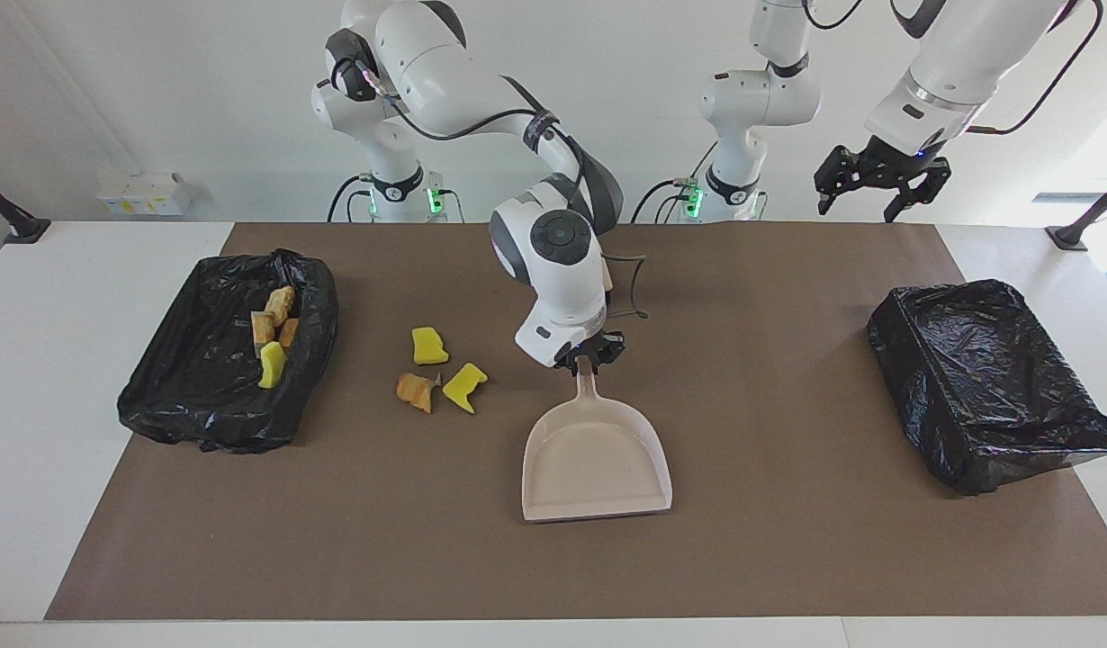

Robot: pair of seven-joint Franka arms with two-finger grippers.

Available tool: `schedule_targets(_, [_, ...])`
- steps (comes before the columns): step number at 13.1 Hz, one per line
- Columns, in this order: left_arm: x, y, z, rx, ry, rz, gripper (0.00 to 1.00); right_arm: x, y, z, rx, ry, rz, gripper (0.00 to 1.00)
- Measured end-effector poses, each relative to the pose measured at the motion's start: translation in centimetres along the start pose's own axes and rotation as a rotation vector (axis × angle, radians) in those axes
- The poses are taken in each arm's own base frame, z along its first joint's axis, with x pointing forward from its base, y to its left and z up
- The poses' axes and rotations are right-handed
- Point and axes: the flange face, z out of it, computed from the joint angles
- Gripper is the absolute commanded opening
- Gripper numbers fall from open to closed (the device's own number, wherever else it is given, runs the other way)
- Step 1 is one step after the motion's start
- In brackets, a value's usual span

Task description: Sweep and dump trash in bin

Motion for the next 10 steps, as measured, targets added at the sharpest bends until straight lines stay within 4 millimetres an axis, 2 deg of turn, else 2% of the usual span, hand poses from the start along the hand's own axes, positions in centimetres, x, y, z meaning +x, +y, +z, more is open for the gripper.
schedule_targets(5, [0.6,0.0,0.1,0.003,0.03,0.001,1.0,-0.1,-0.1,0.0,-0.041,0.024,-0.031,1.0])
schedule_targets(7, [1.5,0.2,1.0,0.005,0.044,0.006,1.0,-0.5,0.2,-0.7,-0.056,-0.004,-0.028,1.0])
schedule_targets(8, [2.2,0.3,1.5,0.005,0.047,0.01,1.0,-1.0,0.7,-1.9,-0.07,-0.039,-0.021,1.0])
schedule_targets(10, [3.5,0.9,2.7,0.006,0.057,0.023,1.0,-2.1,2.7,-5.7,-0.09,-0.097,0.003,1.0])
